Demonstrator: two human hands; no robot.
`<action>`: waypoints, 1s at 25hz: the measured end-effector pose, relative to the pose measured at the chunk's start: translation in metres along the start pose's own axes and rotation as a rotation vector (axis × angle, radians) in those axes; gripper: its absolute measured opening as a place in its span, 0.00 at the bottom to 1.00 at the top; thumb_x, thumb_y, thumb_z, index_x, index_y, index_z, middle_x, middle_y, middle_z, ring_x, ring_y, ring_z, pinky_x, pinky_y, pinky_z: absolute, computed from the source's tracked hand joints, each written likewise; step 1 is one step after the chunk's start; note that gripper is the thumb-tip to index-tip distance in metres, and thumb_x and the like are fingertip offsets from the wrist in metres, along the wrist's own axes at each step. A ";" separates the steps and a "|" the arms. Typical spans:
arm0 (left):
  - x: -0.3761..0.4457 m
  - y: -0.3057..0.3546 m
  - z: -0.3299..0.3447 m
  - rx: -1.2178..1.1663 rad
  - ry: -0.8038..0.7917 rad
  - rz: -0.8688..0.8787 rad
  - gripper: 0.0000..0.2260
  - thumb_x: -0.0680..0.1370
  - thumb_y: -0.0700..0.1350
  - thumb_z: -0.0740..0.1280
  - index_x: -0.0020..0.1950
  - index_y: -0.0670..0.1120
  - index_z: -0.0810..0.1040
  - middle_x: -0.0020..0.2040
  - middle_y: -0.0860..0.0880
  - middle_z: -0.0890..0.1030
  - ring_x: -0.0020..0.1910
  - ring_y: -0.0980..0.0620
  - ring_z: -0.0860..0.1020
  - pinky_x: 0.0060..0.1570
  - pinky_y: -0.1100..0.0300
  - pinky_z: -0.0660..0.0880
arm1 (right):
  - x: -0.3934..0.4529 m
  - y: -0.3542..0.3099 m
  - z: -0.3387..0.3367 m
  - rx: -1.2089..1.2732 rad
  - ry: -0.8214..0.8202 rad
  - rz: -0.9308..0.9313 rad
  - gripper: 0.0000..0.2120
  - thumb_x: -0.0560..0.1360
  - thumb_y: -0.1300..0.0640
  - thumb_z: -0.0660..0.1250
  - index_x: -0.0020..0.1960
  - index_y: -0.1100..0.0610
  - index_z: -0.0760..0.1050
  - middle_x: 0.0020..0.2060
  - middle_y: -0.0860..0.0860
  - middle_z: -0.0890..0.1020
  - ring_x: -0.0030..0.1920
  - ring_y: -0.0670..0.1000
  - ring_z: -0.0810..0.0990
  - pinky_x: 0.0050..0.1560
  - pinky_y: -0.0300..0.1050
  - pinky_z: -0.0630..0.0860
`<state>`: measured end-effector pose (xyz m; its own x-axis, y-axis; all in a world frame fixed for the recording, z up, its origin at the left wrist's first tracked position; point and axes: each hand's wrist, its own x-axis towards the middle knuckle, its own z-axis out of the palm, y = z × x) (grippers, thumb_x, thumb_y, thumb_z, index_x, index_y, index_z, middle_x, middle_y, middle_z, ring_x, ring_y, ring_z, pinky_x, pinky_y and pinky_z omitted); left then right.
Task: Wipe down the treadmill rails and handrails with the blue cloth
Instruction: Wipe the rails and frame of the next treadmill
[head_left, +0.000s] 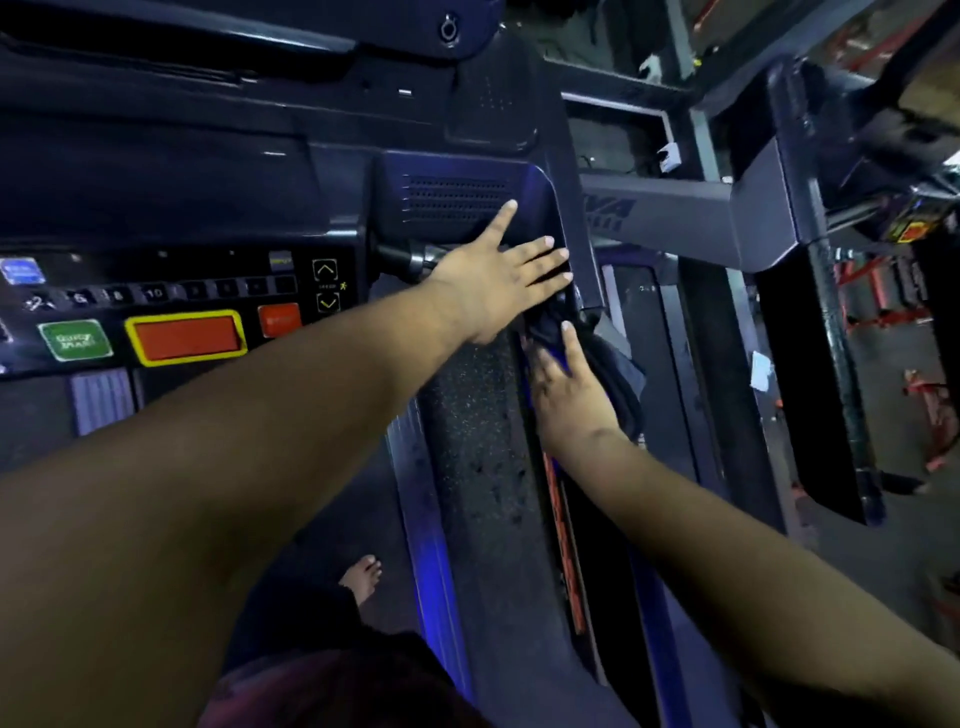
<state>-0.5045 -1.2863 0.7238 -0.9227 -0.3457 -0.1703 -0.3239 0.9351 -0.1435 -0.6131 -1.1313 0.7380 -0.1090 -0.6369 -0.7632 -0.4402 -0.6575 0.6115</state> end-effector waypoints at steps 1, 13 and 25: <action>-0.001 -0.002 -0.003 -0.002 -0.007 0.027 0.44 0.77 0.55 0.66 0.81 0.49 0.37 0.82 0.46 0.40 0.81 0.47 0.42 0.70 0.26 0.43 | -0.016 -0.013 0.008 -0.009 -0.023 -0.078 0.30 0.83 0.44 0.49 0.80 0.58 0.52 0.80 0.59 0.53 0.80 0.61 0.44 0.62 0.80 0.26; 0.002 0.000 -0.004 -0.022 0.020 0.039 0.44 0.77 0.60 0.64 0.81 0.51 0.37 0.82 0.45 0.39 0.81 0.46 0.43 0.68 0.23 0.44 | -0.060 -0.029 0.057 1.114 0.358 0.488 0.42 0.71 0.52 0.66 0.79 0.41 0.49 0.81 0.49 0.42 0.80 0.54 0.42 0.70 0.66 0.65; 0.009 0.007 -0.006 -0.023 0.038 0.035 0.45 0.77 0.60 0.65 0.81 0.49 0.38 0.82 0.46 0.41 0.81 0.47 0.45 0.68 0.23 0.46 | -0.043 -0.011 0.030 0.430 0.139 0.199 0.31 0.80 0.45 0.55 0.80 0.51 0.52 0.80 0.56 0.42 0.79 0.61 0.37 0.67 0.81 0.44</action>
<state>-0.5163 -1.2828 0.7268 -0.9406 -0.3103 -0.1376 -0.2960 0.9482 -0.1152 -0.6304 -1.0841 0.7576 -0.1211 -0.8004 -0.5872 -0.7539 -0.3106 0.5789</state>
